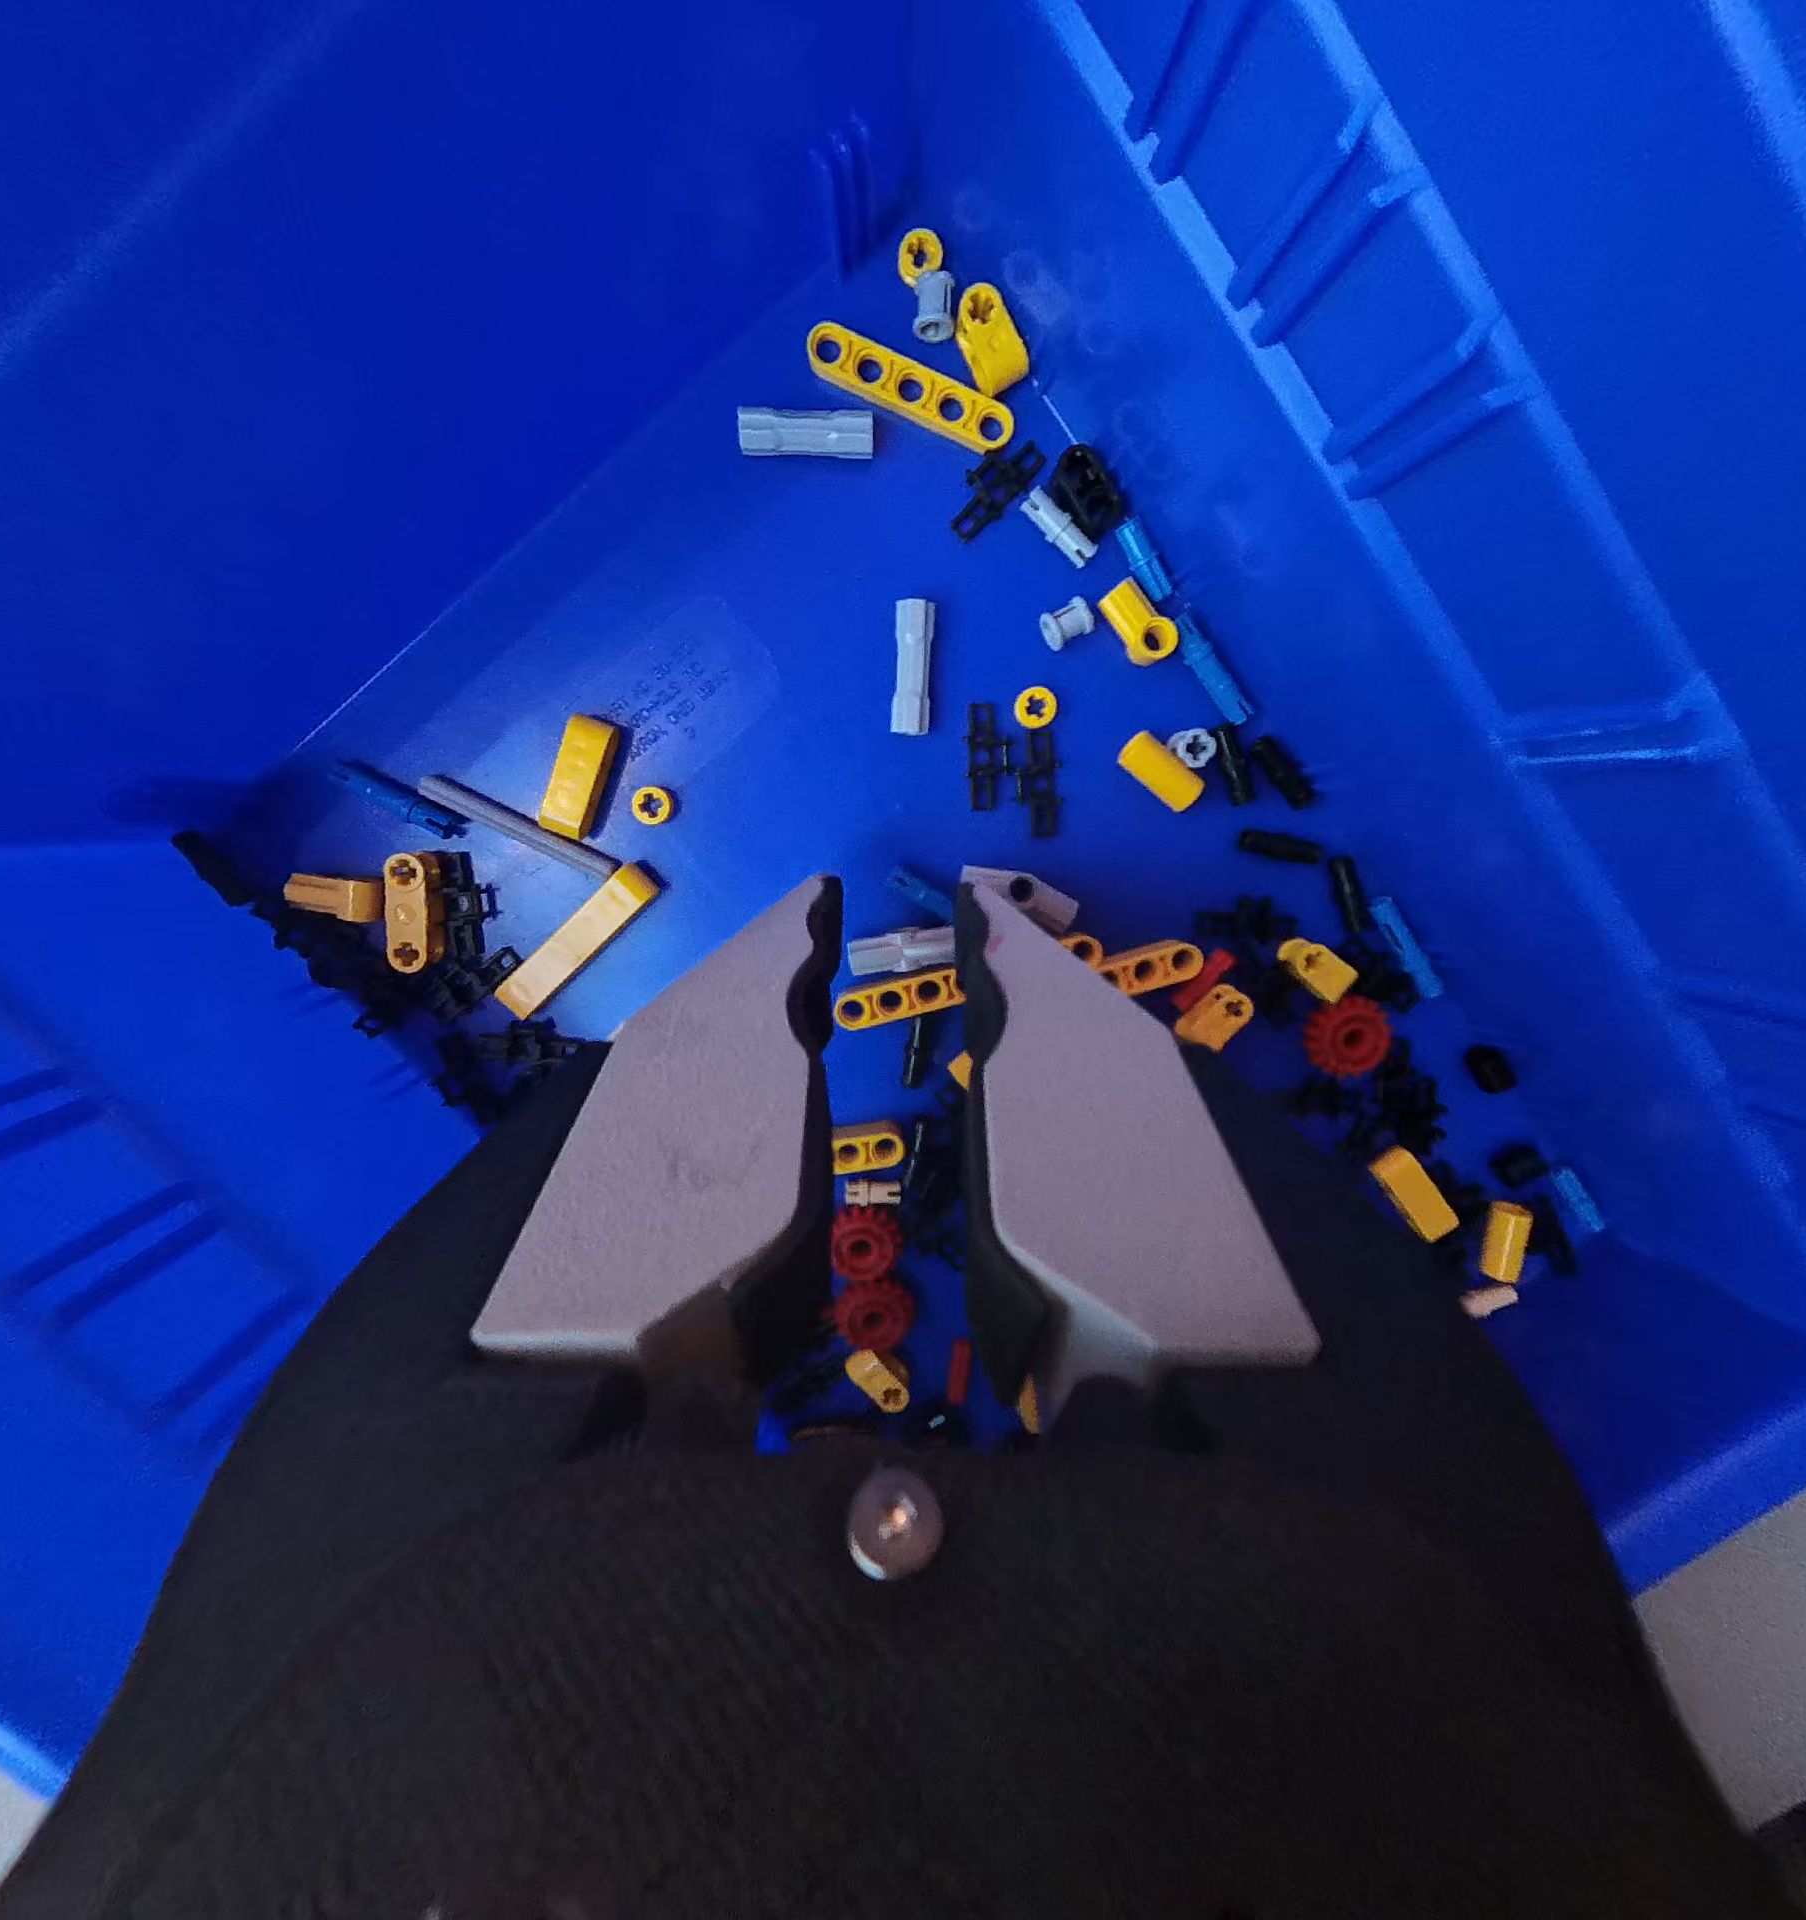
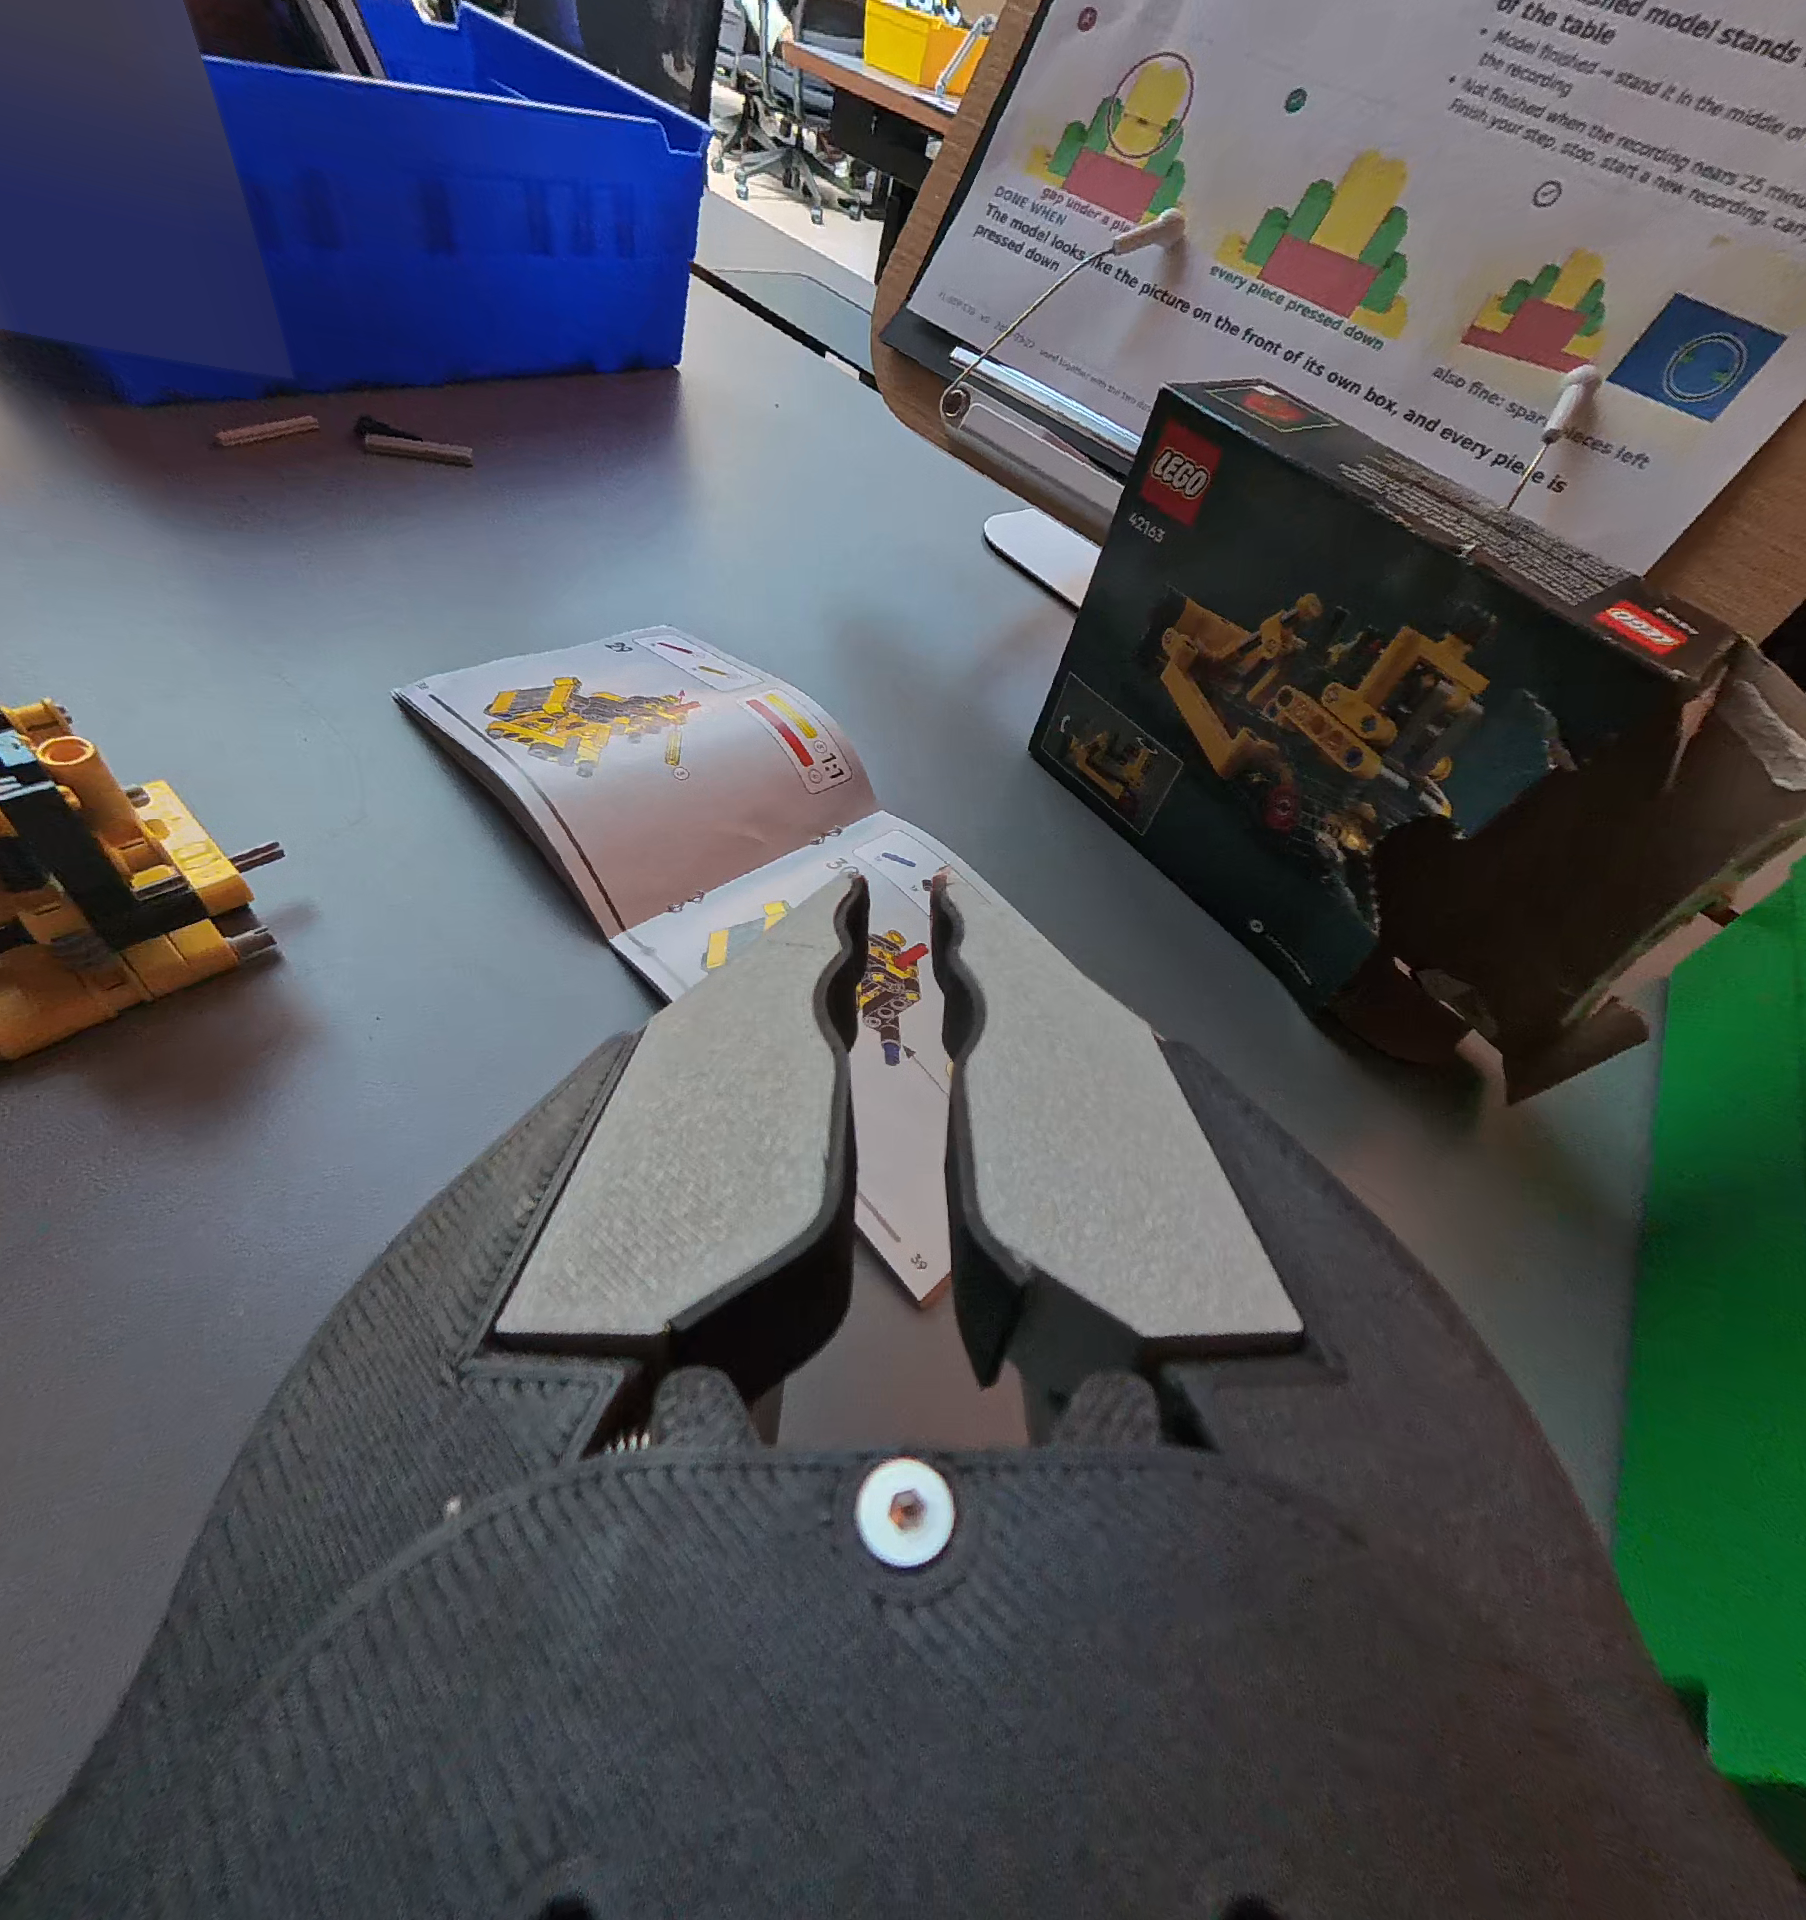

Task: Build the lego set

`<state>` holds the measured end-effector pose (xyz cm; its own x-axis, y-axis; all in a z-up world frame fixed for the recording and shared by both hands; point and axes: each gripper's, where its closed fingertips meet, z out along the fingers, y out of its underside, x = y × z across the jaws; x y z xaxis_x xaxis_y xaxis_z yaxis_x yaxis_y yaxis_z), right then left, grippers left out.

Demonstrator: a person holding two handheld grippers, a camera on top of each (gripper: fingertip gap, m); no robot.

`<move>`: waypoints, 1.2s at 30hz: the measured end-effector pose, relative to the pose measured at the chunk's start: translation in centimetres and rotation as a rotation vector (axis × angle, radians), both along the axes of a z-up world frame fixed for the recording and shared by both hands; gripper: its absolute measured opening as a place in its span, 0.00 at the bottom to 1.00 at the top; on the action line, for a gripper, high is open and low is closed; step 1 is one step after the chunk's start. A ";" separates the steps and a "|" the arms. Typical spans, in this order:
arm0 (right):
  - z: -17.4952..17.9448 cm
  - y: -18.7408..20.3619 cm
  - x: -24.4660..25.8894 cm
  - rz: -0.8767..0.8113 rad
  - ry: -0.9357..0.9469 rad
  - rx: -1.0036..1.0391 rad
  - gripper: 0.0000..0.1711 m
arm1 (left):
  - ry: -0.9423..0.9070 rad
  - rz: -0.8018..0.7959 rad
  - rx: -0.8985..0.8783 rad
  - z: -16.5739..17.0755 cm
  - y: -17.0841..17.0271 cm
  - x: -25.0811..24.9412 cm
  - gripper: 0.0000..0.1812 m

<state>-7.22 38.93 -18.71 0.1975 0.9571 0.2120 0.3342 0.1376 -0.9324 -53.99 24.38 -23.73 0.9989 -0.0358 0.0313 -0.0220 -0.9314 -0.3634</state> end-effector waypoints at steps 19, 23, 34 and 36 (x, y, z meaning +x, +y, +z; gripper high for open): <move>-0.1 -0.1 0.0 0.002 -0.004 0.003 0.04 | 0.032 -0.054 -0.065 -1.3 -0.2 -0.1 0.01; 0.0 -0.2 0.0 0.005 -0.004 0.007 0.04 | 0.038 -0.065 -0.056 -1.2 -0.1 0.1 0.01; 0.0 -0.1 0.1 -0.008 -0.007 0.017 0.04 | 0.058 -0.326 0.393 13.9 1.5 11.8 0.01; 0.2 0.0 0.2 -0.018 -0.004 0.026 0.04 | 0.053 -0.475 0.414 14.7 0.5 17.9 0.01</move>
<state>-7.02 38.98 -18.53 0.2138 0.9475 0.2378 0.3407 0.1558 -0.9272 -36.14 24.86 -9.03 0.8708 -0.4744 -0.1290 -0.4263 -0.5980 -0.6788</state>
